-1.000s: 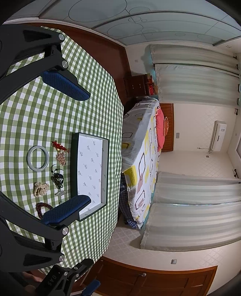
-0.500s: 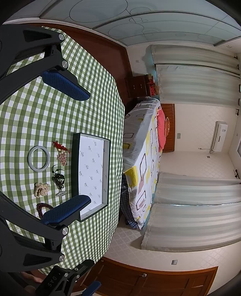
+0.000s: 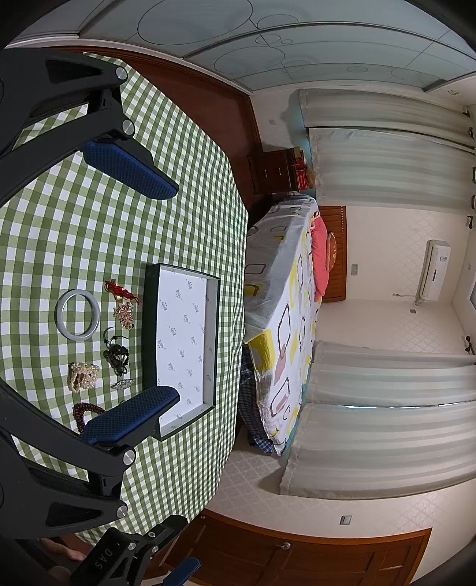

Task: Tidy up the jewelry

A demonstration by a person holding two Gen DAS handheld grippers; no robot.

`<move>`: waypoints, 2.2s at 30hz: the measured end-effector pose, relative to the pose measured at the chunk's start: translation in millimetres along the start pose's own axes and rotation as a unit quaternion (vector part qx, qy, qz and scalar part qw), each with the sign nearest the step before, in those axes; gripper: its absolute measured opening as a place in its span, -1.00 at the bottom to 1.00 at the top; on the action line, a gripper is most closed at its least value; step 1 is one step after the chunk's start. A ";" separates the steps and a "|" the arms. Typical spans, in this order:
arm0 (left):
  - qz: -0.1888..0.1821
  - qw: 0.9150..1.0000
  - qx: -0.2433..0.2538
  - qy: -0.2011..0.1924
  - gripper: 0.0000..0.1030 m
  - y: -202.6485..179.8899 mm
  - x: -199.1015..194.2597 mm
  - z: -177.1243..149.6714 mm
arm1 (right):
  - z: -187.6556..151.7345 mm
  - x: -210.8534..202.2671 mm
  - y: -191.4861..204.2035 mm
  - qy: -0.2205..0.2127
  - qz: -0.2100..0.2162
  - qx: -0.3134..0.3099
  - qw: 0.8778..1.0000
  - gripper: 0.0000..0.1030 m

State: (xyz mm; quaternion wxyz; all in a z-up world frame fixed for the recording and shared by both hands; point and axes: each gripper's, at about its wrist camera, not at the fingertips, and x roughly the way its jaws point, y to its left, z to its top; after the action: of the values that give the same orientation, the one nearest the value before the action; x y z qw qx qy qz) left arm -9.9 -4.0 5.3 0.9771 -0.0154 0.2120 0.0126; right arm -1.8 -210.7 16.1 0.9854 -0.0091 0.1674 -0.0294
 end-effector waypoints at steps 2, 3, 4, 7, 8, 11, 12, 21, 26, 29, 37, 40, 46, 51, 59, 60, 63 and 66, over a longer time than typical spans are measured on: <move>0.000 1.000 0.000 0.000 0.93 0.1 0.1 -0.1 | 0.7 -0.5 0.2 0.000 0.000 0.000 1.000 0.87; 0.000 1.000 0.000 0.000 0.93 0.2 0.1 -0.1 | 0.0 -0.1 -0.1 0.000 0.000 0.000 1.000 0.87; 0.000 1.000 0.000 0.000 0.93 0.2 0.1 -0.2 | -0.2 -0.1 -0.2 0.000 0.000 0.000 1.000 0.87; 0.000 1.000 0.000 0.000 0.93 0.1 0.1 -0.1 | -0.2 -0.3 0.0 0.000 0.000 0.000 1.000 0.87; 0.000 1.000 0.000 0.000 0.93 0.1 0.1 -0.2 | 0.1 -0.5 0.1 0.000 0.000 0.000 1.000 0.87; 0.000 1.000 -0.001 0.000 0.93 0.0 0.0 -0.5 | 1.8 -1.2 0.6 0.001 0.001 0.000 1.000 0.87; 0.000 1.000 0.000 0.000 0.93 -0.4 0.5 -1.5 | 2.8 -1.3 0.8 0.001 0.001 0.000 1.000 0.87; 0.000 1.000 0.000 0.000 0.93 -0.6 0.8 -2.3 | 3.6 -1.2 0.8 0.002 0.001 0.000 1.000 0.87; -0.001 1.000 0.001 -0.001 0.93 -0.8 1.2 -2.4 | 3.5 -0.7 1.2 0.001 0.000 -0.001 1.000 0.87; -0.001 1.000 0.003 -0.003 0.93 -0.1 4.1 -3.7 | -0.4 5.1 0.0 0.002 0.000 -0.001 1.000 0.87; 0.001 1.000 0.004 0.023 0.93 16.1 41.4 -20.5 | -24.7 31.4 -9.7 0.015 -0.008 -0.005 1.000 0.87; -0.004 0.999 -0.001 0.045 0.93 20.7 58.5 -32.9 | -39.0 48.4 -17.5 0.033 -0.005 0.002 0.999 0.87; -0.021 0.994 0.001 0.105 0.93 12.2 92.1 -64.3 | -65.3 71.5 -21.6 0.071 -0.012 -0.001 0.997 0.87; -0.021 0.989 0.004 0.147 0.93 5.2 114.8 -85.7 | -85.5 89.2 -23.7 0.103 -0.007 -0.003 0.995 0.87; -0.019 0.981 0.014 0.194 0.93 -5.6 144.1 -106.6 | -103.5 108.9 -29.5 0.142 0.004 0.008 0.990 0.87; -0.020 0.981 0.016 0.194 0.93 -7.5 146.3 -107.9 | -105.7 111.0 -29.6 0.147 0.006 0.009 0.989 0.87; -0.017 0.981 0.023 0.190 0.93 -11.2 152.4 -111.5 | -110.1 114.6 -28.4 0.156 0.011 0.009 0.988 0.87; -0.021 0.980 0.024 0.197 0.92 -13.7 160.3 -116.9 | -113.6 118.1 -27.0 0.163 0.013 0.007 0.986 0.87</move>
State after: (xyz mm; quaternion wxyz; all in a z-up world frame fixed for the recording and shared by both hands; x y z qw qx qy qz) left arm 88.0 -18.9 -167.2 0.9161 0.0017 0.4005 -0.0160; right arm 70.4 -245.8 -129.2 0.9451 0.0046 0.3262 -0.0188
